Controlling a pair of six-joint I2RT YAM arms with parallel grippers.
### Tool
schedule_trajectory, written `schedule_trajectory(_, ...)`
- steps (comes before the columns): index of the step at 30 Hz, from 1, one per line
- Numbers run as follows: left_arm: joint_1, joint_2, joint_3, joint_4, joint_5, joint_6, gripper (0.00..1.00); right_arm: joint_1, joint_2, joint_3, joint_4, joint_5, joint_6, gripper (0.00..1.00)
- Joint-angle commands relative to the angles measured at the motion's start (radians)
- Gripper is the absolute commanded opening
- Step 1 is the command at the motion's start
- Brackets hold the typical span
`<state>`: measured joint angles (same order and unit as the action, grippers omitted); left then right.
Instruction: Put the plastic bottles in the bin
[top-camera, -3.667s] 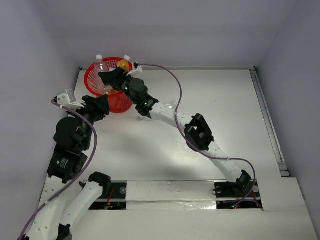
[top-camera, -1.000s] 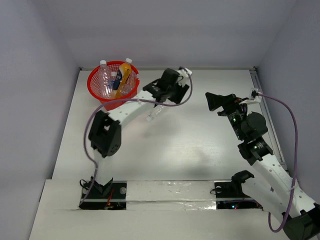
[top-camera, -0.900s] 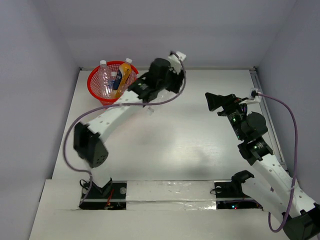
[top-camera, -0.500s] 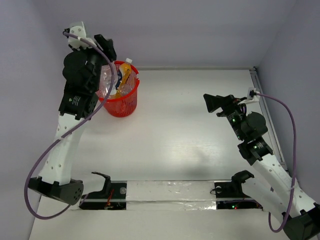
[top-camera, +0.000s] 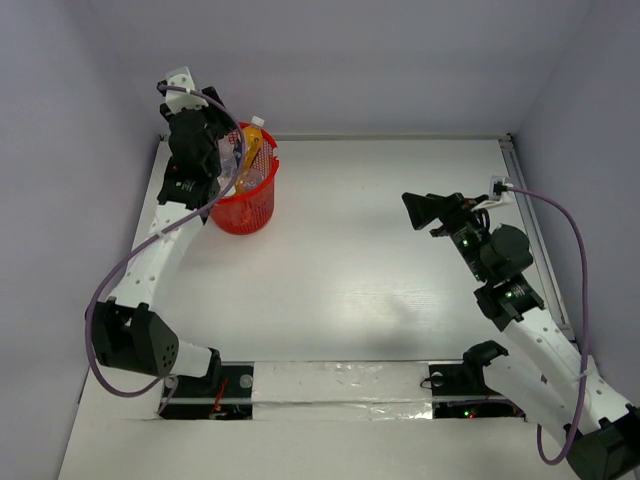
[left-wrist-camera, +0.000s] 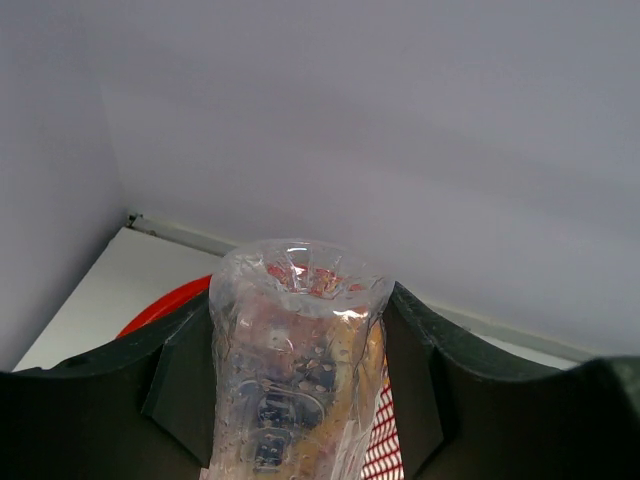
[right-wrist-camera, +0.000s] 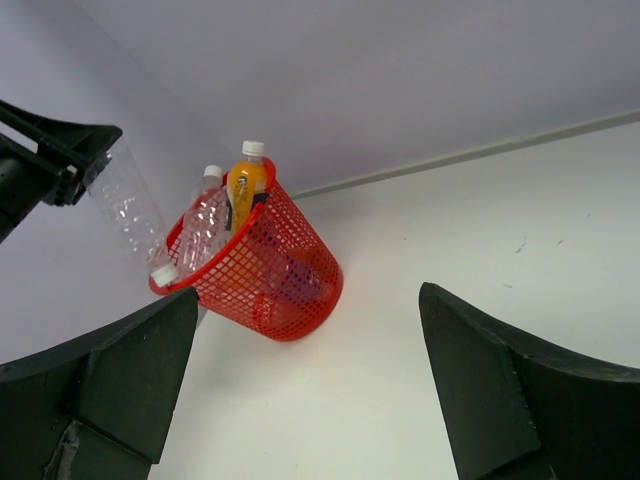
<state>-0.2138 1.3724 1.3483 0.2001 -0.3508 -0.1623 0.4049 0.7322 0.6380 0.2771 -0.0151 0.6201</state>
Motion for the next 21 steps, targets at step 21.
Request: schedule_trajectory(21,-0.002,0.017,-0.382,0.501,-0.119,-0.072,0.64,-0.006,0.004,-0.035,0.137,-0.085,0.009,0.97)
